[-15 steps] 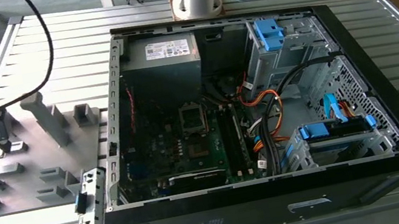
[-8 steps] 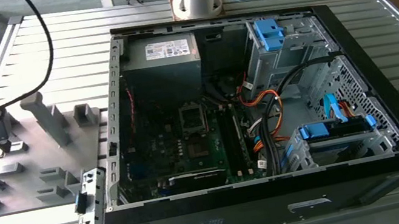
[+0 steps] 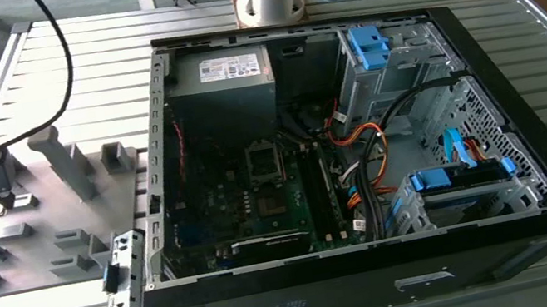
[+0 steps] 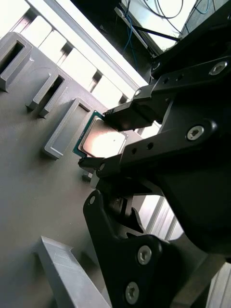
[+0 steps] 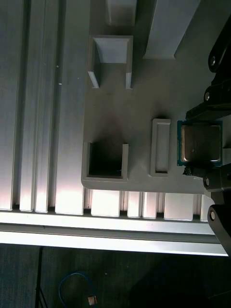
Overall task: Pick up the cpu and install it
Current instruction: 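Pick up the cpu and move it towards the insertion slot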
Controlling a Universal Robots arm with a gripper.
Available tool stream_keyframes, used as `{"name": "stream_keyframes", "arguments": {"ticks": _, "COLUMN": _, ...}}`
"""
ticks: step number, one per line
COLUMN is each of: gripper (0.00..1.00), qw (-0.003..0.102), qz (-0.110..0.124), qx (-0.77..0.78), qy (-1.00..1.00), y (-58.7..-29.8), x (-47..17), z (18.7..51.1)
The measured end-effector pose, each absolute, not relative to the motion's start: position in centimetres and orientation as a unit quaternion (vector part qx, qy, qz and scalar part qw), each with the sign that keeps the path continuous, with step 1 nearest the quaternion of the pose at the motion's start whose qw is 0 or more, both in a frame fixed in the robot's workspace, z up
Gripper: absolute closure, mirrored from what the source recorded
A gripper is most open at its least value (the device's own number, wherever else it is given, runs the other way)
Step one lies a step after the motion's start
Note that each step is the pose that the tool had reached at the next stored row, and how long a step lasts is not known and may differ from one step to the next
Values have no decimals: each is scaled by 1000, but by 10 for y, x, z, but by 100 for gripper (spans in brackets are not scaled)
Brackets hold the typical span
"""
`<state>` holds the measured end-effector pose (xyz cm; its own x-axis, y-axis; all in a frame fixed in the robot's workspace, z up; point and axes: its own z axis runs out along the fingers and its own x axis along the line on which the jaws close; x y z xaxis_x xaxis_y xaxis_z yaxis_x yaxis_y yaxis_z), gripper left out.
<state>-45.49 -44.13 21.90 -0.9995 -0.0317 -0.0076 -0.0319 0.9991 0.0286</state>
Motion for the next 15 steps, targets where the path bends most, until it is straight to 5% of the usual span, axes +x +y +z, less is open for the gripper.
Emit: {"name": "stream_keyframes", "arguments": {"ticks": 15, "gripper": 53, "qw": 3, "qz": 14, "qx": -16, "qy": 1000, "y": -441, "x": -455, "z": 224}}
